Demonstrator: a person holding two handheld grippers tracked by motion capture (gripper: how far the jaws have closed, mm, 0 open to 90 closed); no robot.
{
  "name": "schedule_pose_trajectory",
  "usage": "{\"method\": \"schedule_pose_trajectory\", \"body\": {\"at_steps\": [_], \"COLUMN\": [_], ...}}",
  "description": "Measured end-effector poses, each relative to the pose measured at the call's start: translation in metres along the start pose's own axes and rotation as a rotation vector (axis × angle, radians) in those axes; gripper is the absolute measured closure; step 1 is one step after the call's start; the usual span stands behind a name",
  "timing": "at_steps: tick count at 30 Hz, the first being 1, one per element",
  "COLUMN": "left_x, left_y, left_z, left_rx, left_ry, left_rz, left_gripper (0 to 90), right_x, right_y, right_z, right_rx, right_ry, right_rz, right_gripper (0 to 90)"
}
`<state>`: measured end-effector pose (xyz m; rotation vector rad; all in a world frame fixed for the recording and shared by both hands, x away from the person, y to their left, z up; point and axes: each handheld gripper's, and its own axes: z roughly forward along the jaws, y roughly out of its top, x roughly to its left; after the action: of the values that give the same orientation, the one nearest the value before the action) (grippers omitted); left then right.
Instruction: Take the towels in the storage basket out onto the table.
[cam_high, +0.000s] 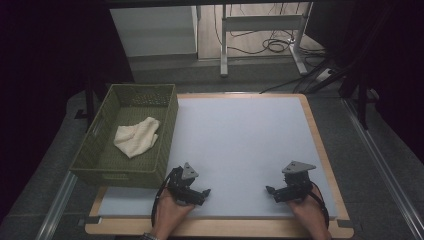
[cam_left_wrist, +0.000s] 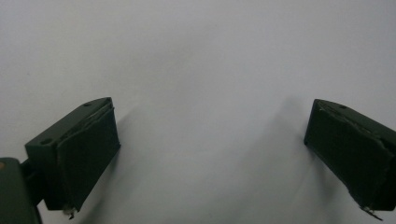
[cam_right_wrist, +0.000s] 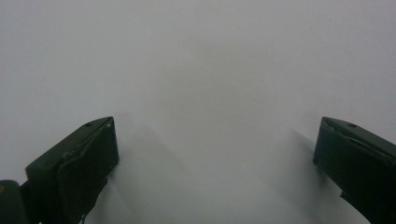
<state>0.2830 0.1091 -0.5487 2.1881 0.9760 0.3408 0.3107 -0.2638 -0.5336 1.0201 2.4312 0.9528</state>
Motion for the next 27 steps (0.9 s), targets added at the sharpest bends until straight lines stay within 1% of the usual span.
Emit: {"method": "schedule_pose_trajectory", "body": {"at_steps": [12,27], "left_x": [0.0001,-0.0003], "left_y": [0.0002,0.0009], "left_z": [-0.0001,-0.0002], "left_rx": [0.003,0.003], "left_ry": [-0.002,0.002], "left_rz": [-0.006,0.004], "left_gripper": [3.1,3.0], "right_x": [0.0001,0.0], "right_y": [-0.0001,-0.0001], "right_z": [-0.0001,0.0], "right_rx": [-0.001,-0.001], "right_ry": [0.0,0.0], "right_rz": [0.0,0.0], "right_gripper": [0.0,0.1]}}
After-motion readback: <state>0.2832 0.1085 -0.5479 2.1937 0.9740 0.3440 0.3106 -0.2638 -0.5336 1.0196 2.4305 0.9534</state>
